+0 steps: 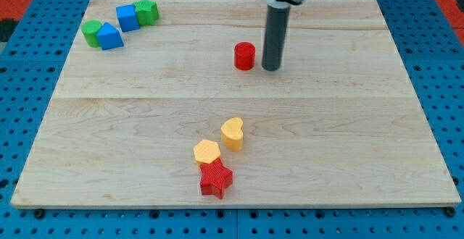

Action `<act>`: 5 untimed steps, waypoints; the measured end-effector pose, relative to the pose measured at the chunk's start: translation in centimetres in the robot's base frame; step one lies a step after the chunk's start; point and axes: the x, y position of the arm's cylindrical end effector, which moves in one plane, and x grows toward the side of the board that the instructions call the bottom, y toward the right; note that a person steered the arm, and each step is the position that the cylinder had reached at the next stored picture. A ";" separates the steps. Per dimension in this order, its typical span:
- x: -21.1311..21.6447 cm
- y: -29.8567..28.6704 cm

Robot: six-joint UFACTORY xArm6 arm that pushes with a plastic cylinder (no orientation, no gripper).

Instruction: Place the yellow heart to the top center of the board

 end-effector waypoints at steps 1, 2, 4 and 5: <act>-2.2 -1.3; 0.4 -11.4; 11.0 -17.6; 18.4 -16.9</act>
